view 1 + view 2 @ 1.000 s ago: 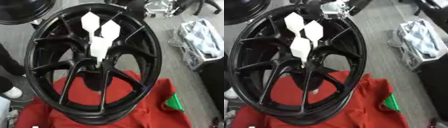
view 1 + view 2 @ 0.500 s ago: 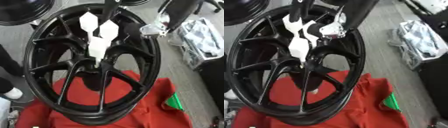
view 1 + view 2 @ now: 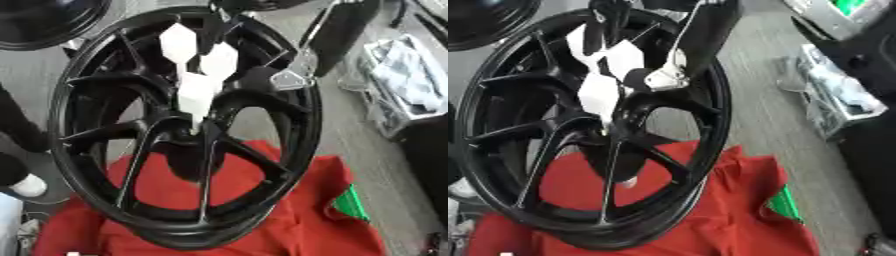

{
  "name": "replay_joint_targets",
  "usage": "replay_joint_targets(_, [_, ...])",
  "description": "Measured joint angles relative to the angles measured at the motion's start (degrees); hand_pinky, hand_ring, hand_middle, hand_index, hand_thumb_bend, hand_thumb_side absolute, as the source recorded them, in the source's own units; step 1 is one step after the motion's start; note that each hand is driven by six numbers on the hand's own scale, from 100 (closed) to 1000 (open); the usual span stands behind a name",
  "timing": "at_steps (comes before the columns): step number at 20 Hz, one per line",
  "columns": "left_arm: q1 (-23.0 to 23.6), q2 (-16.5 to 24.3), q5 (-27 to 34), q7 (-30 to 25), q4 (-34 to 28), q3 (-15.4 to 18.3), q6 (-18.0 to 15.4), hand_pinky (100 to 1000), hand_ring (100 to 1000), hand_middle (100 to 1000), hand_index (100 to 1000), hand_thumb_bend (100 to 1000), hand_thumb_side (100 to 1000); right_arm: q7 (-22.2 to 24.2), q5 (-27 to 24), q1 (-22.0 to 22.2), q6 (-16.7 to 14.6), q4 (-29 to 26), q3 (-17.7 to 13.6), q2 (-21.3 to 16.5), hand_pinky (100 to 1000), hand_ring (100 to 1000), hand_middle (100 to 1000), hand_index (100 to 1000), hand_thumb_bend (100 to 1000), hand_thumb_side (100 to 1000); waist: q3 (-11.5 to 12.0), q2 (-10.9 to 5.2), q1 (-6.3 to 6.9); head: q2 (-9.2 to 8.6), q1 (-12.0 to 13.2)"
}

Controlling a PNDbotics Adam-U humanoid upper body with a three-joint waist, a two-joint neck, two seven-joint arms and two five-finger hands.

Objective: Pull the pin out of the wheel hub.

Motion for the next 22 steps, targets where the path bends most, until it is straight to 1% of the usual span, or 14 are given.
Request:
replay_joint_targets(1, [0.0, 0.0, 0.0, -0.1, 0.0, -0.1, 0.0, 810, 778, 724, 820, 100, 814, -0.1, 0.6, 0.1, -0.3, 0.4, 0.0, 0.3, 852, 808, 787, 857, 246, 296, 0.0, 0.0, 0.01, 0.03, 0.0])
replay_joint_targets(2, [0.1, 0.0, 0.0, -0.1, 0.0, -0.1, 0.1, 810, 778, 725, 820, 100, 814, -0.2, 1.2, 0.3, -0.7, 0.8, 0.0, 0.4, 851, 808, 787, 858, 259, 288, 0.0, 0.0, 0.04, 0.11, 0.1])
replay_joint_targets(5, [0.2, 0.0, 0.0, -0.2, 0.0, -0.1, 0.1, 811, 778, 725, 819, 100, 816, -0.7, 3.3, 0.9, -1.9, 2.0, 0.0, 0.9, 849, 807, 789, 864, 326, 225, 0.1, 0.0, 0.13, 0.13, 0.2])
replay_joint_targets(9, [0.4, 0.0, 0.0, -0.3, 0.1, -0.1, 0.2, 811, 778, 725, 819, 100, 820, -2.4, 6.1, 1.3, -3.6, 3.1, -0.2, 1.5, 843, 797, 786, 861, 380, 211, 0.1, 0.0, 0.33, 0.13, 0.2])
replay_joint_targets(13, [0.4, 0.0, 0.0, -0.4, 0.3, -0.1, 0.3, 812, 779, 726, 818, 100, 821, -5.0, 7.4, 1.4, -4.5, 3.6, -0.7, 2.2, 836, 791, 786, 862, 388, 195, 0.1, 0.0, 0.35, 0.13, 0.2])
replay_joint_targets(14, [0.4, 0.0, 0.0, -0.4, 0.3, -0.1, 0.3, 812, 779, 726, 818, 100, 818, -5.6, 7.6, 1.4, -4.6, 3.7, -0.8, 2.3, 834, 790, 785, 861, 373, 175, 0.1, 0.0, 0.37, 0.13, 0.2])
replay_joint_targets(15, [0.4, -0.1, 0.0, -0.4, 0.3, -0.1, 0.3, 812, 779, 726, 818, 100, 821, -6.1, 7.8, 1.4, -4.6, 3.8, -0.8, 2.4, 833, 790, 785, 860, 386, 192, 0.1, 0.0, 0.37, 0.13, 0.1])
replay_joint_targets(20, [0.5, -0.1, 0.0, -0.4, 0.4, -0.1, 0.3, 813, 779, 726, 815, 100, 825, -8.2, 9.2, 1.5, -4.8, 5.3, -1.2, 3.3, 828, 793, 780, 850, 356, 198, 0.4, 0.0, 0.63, 0.13, -0.3])
replay_joint_targets(22, [0.5, -0.1, 0.0, -0.4, 0.4, -0.1, 0.3, 813, 779, 726, 815, 100, 826, -9.1, 10.0, 1.5, -5.0, 6.3, -1.5, 3.8, 825, 791, 772, 841, 325, 191, 0.4, 0.0, 0.72, 0.13, -0.4])
